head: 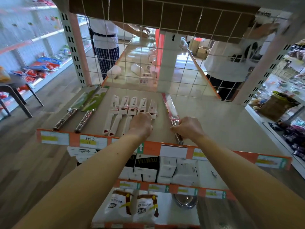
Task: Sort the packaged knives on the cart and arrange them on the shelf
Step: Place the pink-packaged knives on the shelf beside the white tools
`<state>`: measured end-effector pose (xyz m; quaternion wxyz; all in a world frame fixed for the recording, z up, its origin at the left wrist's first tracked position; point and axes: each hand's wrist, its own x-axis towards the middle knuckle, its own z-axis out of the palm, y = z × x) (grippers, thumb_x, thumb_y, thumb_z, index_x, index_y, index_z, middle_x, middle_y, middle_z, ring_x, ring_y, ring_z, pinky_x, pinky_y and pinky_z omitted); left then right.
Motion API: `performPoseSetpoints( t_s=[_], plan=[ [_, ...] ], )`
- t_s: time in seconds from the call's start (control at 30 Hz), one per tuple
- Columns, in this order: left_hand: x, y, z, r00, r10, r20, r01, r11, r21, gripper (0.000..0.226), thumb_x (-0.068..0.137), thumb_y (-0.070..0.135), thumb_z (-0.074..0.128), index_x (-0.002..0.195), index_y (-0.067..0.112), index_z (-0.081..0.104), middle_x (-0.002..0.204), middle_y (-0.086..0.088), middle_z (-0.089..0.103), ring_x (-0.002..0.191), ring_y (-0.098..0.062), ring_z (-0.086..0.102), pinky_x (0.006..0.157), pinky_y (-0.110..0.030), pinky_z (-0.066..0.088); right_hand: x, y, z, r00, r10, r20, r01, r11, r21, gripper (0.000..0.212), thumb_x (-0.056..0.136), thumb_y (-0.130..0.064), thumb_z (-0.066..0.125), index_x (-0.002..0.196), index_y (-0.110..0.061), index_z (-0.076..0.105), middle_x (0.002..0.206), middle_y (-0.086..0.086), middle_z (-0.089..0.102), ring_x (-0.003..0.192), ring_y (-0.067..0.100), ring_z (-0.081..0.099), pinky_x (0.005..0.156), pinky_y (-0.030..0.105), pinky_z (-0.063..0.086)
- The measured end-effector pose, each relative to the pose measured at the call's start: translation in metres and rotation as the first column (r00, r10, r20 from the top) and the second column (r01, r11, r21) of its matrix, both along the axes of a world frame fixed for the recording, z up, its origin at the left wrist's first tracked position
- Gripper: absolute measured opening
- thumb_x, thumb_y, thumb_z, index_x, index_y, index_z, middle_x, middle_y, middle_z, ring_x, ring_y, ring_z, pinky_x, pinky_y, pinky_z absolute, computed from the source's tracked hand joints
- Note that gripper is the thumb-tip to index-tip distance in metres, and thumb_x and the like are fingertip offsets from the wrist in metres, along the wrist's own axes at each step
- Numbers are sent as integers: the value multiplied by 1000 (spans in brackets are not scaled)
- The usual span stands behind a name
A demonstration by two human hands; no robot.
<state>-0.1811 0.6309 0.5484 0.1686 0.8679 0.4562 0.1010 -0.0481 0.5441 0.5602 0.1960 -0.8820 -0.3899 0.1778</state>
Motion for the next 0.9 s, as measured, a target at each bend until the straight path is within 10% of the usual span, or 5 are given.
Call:
performPoseSetpoints(
  t_s=[0.33,0.53,0.7,0.9],
  plan=[
    [-9,0,9,992,-6,123,16,996,-82,10,81,14,66,77,5,67,73,-11,63,67,-20,59,50,-20,38,-3,3,0,999,-33,-29,34,999,41,32,75,-28,74,83,2,66,89,15,67,83,29,68,77,40,58],
    [-13,2,14,990,53,130,-49,998,-36,31,79,8,66,53,9,50,55,-6,42,65,-22,52,57,-25,34,-10,2,1,999,-43,18,43,998,46,25,76,-24,69,62,-10,53,73,7,53,54,15,44,45,21,31],
    [-12,0,12,990,25,140,-21,999,-27,22,91,2,51,106,1,68,110,-17,68,104,-26,65,78,-30,49,-12,5,-2,999,-31,19,30,998,51,21,79,-22,68,69,-9,56,72,6,51,54,13,41,47,21,31],
    [-9,-1,4,996,-45,79,49,998,-47,22,91,17,57,101,0,65,101,-16,69,100,-28,64,73,-26,43,-11,5,-3,999,-41,31,39,998,47,31,77,-25,69,59,-11,47,73,7,52,67,22,49,45,22,29]
  ],
)
